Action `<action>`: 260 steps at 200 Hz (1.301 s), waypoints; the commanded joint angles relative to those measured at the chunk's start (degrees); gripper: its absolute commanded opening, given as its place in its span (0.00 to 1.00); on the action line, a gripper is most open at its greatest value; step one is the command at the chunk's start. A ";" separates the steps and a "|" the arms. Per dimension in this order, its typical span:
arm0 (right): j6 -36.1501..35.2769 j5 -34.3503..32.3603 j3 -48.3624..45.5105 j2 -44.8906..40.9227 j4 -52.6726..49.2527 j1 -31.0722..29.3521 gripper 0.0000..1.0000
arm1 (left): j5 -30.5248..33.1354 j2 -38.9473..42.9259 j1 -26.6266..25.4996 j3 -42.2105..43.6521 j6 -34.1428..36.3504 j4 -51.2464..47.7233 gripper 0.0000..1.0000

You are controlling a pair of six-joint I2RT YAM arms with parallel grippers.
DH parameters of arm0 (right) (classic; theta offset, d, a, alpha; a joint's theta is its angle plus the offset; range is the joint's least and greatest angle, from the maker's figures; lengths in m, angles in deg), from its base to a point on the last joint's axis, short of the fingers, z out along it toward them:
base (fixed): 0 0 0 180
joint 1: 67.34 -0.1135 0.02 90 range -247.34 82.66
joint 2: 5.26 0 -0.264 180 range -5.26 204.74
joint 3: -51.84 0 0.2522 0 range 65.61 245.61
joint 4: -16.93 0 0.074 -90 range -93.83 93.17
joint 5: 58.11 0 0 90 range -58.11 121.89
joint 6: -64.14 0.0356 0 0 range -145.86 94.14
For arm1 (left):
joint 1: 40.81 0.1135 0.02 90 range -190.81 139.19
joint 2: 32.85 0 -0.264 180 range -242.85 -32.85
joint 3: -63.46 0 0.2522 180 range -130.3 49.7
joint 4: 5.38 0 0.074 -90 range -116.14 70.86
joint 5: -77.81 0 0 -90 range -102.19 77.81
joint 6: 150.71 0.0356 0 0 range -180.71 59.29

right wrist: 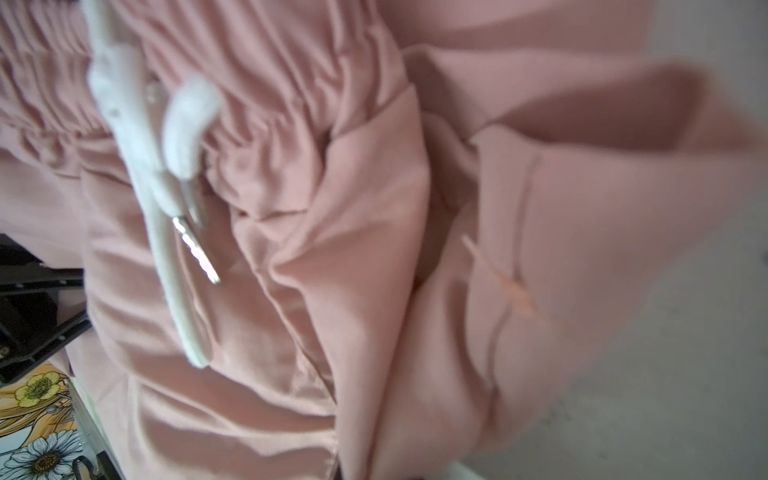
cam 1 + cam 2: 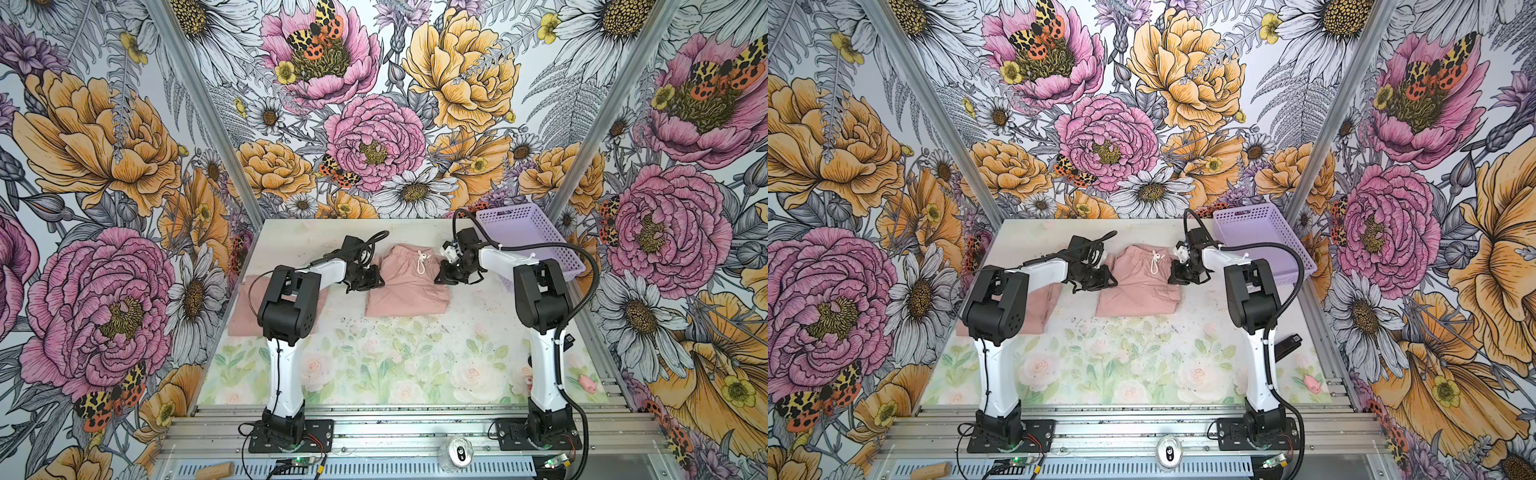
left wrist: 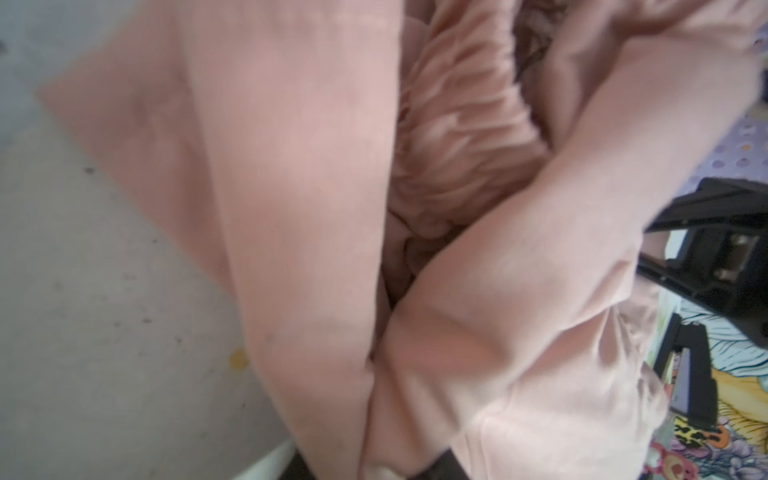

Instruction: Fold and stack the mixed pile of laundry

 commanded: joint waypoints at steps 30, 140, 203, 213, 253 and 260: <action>2.63 2.95 0.49 1.62 1.38 -2.72 0.00 | -0.04 1.08 2.86 4.63 -0.07 -3.78 0.01; 14.83 7.93 3.09 -2.45 10.94 -12.78 0.00 | 0.89 21.67 13.35 7.02 5.37 -14.60 0.00; 24.67 6.78 10.18 -0.14 19.59 -21.61 0.00 | 9.51 30.46 22.93 5.85 10.42 -23.58 0.00; 25.42 6.33 13.19 1.93 19.71 -23.12 0.00 | 10.90 31.07 24.60 5.94 11.00 -23.82 0.00; 28.33 4.55 24.57 9.89 19.62 -28.65 0.00 | 18.11 32.59 31.21 6.69 13.67 -24.01 0.00; 28.78 4.39 26.56 11.46 19.67 -29.32 0.00 | 18.73 32.68 32.44 6.60 14.12 -23.96 0.00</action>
